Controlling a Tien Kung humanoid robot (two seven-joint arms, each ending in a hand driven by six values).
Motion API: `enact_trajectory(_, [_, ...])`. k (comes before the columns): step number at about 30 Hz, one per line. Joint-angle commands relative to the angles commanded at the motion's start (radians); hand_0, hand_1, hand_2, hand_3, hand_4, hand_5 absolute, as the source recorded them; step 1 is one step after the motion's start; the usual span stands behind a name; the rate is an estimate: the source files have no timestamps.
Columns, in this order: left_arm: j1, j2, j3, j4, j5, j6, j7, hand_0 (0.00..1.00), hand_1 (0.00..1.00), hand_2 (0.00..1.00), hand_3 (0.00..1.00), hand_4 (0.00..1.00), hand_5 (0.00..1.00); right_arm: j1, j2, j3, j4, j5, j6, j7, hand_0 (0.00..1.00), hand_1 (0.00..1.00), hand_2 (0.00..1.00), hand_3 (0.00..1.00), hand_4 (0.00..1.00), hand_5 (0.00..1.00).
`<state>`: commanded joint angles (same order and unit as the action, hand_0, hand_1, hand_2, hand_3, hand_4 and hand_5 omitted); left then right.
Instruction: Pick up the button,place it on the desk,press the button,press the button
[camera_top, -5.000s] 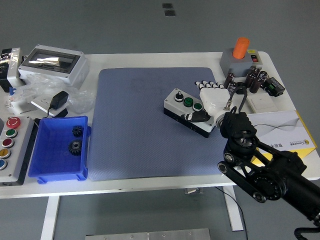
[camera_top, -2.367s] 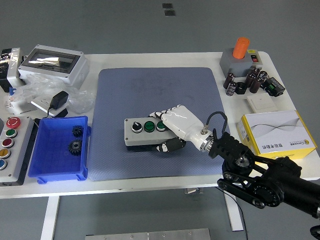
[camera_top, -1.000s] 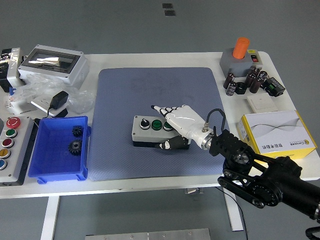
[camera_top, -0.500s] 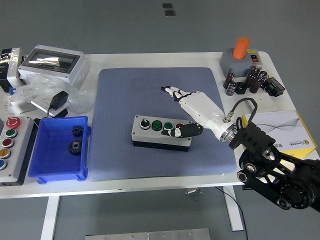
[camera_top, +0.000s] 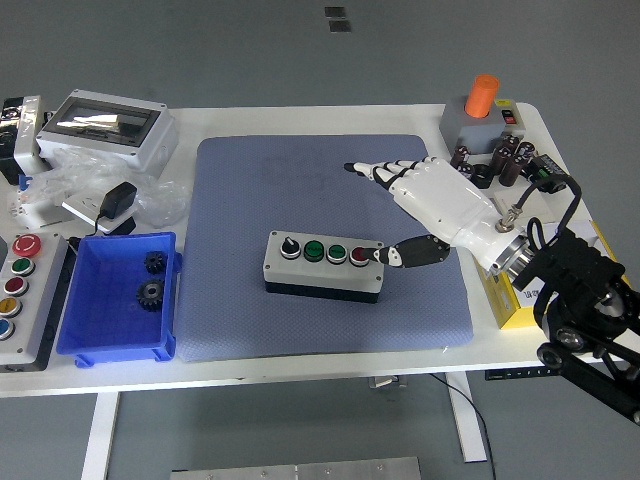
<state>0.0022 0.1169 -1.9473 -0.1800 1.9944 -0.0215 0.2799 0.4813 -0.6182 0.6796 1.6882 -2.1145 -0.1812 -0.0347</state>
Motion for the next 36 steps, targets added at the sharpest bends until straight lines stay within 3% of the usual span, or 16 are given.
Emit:
enact_trajectory(3, [0.000, -0.001, -0.004, 0.000, 0.006, 0.001, 0.001, 0.686, 0.693, 0.615, 0.682, 0.745, 0.379, 0.029, 0.007, -0.038, 0.000, 0.003, 0.042, -0.030, 0.240, 0.399, 0.384, 0.733, 0.372, 0.185])
enact_trajectory(4, [0.001, -0.001, -0.004, 0.000, 0.007, 0.001, 0.002, 0.686, 0.692, 0.612, 0.677, 0.736, 0.358, 0.040, 0.011, -0.049, -0.004, 0.001, 0.054, -0.040, 0.158, 0.204, 0.195, 0.702, 0.212, 0.029])
enact_trajectory(10, [0.000, -0.003, -0.004, 0.000, 0.008, 0.001, 0.001, 0.686, 0.692, 0.609, 0.677, 0.733, 0.350, 0.078, 0.033, -0.096, -0.040, -0.009, 0.080, -0.072, 0.131, 0.170, 0.179, 0.694, 0.199, 0.026])
enact_trajectory(22, [-0.003, -0.004, -0.006, 0.000, 0.009, 0.000, -0.006, 0.685, 0.691, 0.607, 0.676, 0.726, 0.336, 0.095, 0.100, -0.163, -0.130, -0.021, 0.069, -0.085, 0.121, 0.165, 0.175, 0.691, 0.164, 0.002])
enact_trajectory(36, [-0.007, -0.004, -0.006, 0.000, 0.007, -0.001, -0.019, 0.685, 0.691, 0.608, 0.681, 0.727, 0.338, 0.078, 0.123, -0.205, -0.183, -0.022, 0.081, -0.099, 0.121, 0.164, 0.172, 0.692, 0.175, 0.002])
